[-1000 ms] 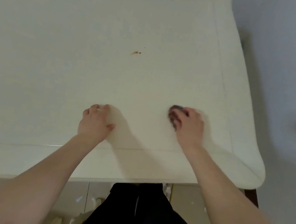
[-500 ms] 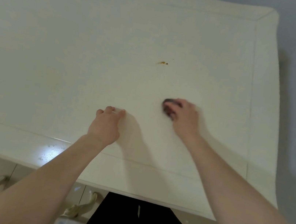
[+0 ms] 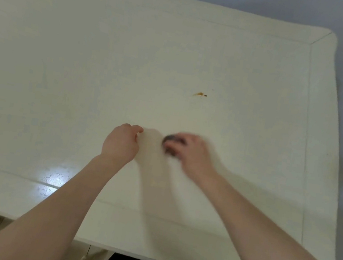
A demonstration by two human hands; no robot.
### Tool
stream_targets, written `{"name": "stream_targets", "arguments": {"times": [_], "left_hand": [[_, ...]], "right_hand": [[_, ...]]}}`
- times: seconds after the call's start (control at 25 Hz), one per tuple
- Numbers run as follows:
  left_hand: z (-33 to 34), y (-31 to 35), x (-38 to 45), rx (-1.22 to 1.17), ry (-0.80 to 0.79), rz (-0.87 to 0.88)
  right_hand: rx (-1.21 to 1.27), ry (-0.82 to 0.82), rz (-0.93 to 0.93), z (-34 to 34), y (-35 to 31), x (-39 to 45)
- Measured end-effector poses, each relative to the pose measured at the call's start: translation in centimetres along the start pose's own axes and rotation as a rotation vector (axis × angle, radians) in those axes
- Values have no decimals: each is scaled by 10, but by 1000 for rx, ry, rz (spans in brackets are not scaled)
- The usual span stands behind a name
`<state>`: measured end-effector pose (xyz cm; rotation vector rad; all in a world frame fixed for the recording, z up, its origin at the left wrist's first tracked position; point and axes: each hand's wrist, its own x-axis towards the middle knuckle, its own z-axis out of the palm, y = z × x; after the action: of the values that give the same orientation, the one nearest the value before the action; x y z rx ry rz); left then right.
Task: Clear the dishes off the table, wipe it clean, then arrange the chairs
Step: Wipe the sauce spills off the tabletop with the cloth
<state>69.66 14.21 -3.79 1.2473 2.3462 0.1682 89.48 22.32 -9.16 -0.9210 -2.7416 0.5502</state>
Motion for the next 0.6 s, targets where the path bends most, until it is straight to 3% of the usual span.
{"name": "stream_targets", "arguments": {"times": [0.08, 0.16, 0.2, 0.24, 0.32, 0.4, 0.48, 0.6], "left_hand": [[-1, -3, 8, -21, 14, 37], [-2, -6, 14, -49, 55, 66], [-3, -7, 17, -61, 74, 75], [-4, -8, 21, -72, 90, 84], [-6, -6, 29, -86, 101, 99], [-7, -1, 34, -112, 107, 104], [-9, 4, 36, -162, 115, 107], [-10, 17, 36, -252, 153, 102]], "right_hand": [[-32, 74, 364, -24, 40, 31], [-82, 100, 588, -27, 39, 49], [-104, 101, 609, -21, 20, 51], [-108, 110, 517, -12, -4, 48], [-47, 49, 184, 14, -50, 24], [25, -73, -23, 17, -64, 1], [136, -99, 15, -2, -46, 8], [157, -26, 365, -28, -28, 30]]}}
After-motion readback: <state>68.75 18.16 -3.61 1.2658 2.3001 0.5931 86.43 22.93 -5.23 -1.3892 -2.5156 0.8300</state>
